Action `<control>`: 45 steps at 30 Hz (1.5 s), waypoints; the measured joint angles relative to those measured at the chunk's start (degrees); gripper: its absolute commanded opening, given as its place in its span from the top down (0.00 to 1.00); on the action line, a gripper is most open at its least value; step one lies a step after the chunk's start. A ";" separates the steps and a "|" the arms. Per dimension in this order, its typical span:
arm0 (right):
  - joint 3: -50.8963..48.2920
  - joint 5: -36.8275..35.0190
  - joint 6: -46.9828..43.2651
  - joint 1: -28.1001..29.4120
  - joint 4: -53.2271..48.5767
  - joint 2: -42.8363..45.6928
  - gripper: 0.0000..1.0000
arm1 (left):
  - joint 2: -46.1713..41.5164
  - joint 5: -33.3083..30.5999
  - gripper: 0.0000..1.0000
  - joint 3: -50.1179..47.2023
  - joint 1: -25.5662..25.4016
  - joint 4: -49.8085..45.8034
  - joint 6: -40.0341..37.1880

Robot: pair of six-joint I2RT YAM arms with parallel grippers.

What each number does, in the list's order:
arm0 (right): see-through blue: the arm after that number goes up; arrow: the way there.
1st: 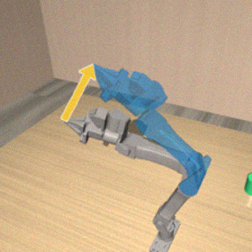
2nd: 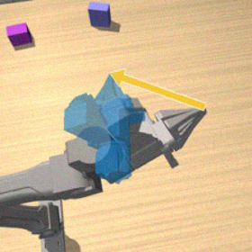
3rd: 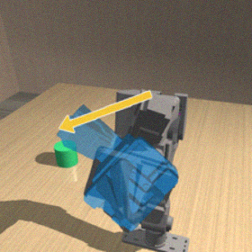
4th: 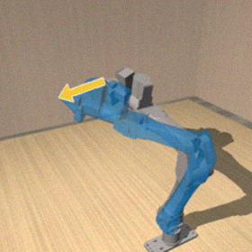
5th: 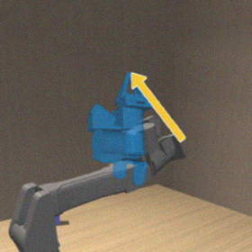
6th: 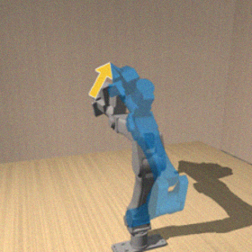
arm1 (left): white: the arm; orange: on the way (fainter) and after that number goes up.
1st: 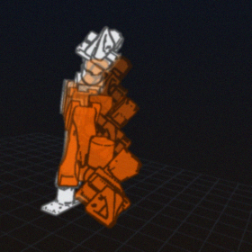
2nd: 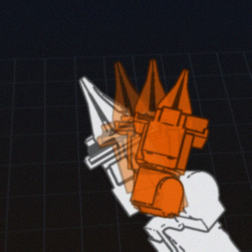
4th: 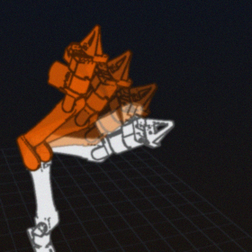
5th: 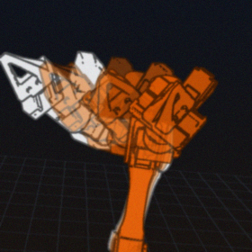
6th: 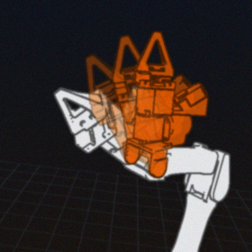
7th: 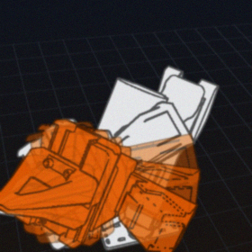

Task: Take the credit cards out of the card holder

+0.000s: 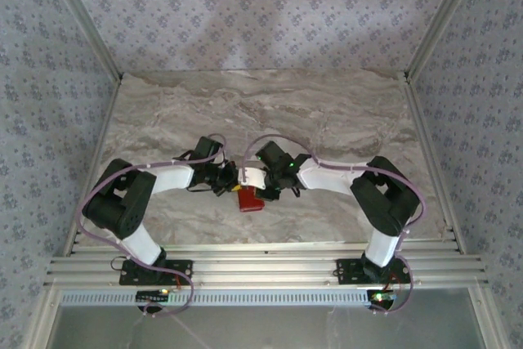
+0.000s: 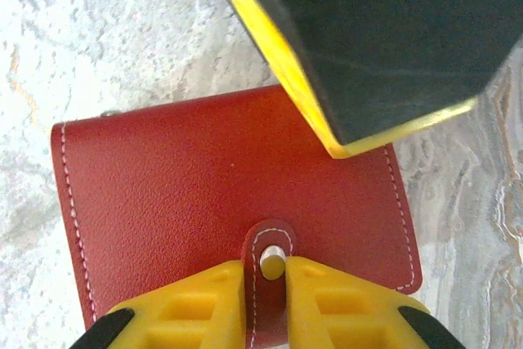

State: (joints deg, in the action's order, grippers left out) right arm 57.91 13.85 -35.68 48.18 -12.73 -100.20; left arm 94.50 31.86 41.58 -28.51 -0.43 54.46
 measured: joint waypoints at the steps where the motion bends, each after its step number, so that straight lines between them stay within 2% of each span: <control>1: -0.44 -0.33 1.07 0.13 0.57 0.44 0.82 | -0.04 -0.20 1.00 0.20 0.00 -0.42 -0.39; 12: -4.17 -5.77 11.50 0.63 4.35 6.71 0.96 | -0.33 -2.82 1.00 2.54 0.00 -5.90 -4.00; 14: -4.70 -5.64 11.76 1.14 4.42 7.17 0.86 | -0.33 -2.95 1.00 2.60 0.00 -6.08 -4.42; 17: -4.83 -5.51 10.05 2.62 4.02 6.93 0.67 | -0.33 -2.95 1.00 2.64 0.00 -6.29 -4.96; 19: -3.93 -5.44 7.87 3.34 2.93 5.92 0.62 | -0.33 -2.95 1.00 2.67 0.00 -6.36 -5.35; 25: 1.97 -3.89 0.17 2.23 -2.25 0.11 0.57 | -0.31 -2.95 1.00 2.91 0.00 -6.93 -5.88; 37: 8.70 3.89 -6.73 -1.66 -9.57 -5.05 0.58 | -0.31 -2.95 1.00 2.91 0.02 -7.15 -6.25; 40: 9.22 5.55 -7.23 -2.03 -10.36 -5.86 0.60 | -0.31 -2.95 1.00 2.91 0.13 -7.34 -6.62; 45: 9.42 6.12 -7.28 -2.08 -10.62 -6.27 0.74 | -0.31 -2.91 1.00 2.91 0.35 -7.54 -6.93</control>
State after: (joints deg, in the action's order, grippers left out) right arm 67.33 19.97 -42.96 46.11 -23.35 -106.48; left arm 94.19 28.95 44.49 -28.16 -7.97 47.53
